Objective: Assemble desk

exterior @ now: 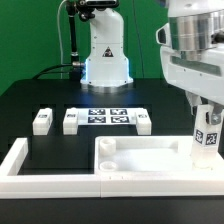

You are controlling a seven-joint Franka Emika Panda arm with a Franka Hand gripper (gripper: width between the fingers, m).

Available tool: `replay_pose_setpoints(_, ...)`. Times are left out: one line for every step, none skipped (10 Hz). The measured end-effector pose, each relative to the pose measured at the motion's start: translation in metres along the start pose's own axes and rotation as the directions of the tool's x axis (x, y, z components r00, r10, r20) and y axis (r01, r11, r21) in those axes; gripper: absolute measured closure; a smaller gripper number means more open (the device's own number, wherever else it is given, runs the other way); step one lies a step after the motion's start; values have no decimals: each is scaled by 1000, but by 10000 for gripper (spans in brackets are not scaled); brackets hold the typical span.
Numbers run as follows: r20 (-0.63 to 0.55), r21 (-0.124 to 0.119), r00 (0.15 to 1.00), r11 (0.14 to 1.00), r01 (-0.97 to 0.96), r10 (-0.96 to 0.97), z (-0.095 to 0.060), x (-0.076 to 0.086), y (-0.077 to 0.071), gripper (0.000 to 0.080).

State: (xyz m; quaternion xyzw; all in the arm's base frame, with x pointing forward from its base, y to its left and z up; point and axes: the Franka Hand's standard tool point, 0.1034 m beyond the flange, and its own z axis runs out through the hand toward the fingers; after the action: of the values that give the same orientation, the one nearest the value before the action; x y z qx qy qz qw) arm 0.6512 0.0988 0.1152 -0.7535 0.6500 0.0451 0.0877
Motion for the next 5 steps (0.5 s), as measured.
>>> replay_pose_setpoints(6, 4, 996, 996, -92, 92, 0, 0, 0, 508)
replay_pose_setpoints(6, 4, 993, 993, -116, 116, 1, -1, 0, 508)
replay_pose_setpoints(6, 4, 996, 996, -90, 90, 1, -1, 0, 508)
replay_pose_setpoints(-1, -8, 1000, 1000, 1, -1, 1, -1, 1, 410)
replay_pose_setpoints(-12, -29, 988, 987, 157, -157, 1, -2, 2, 410)
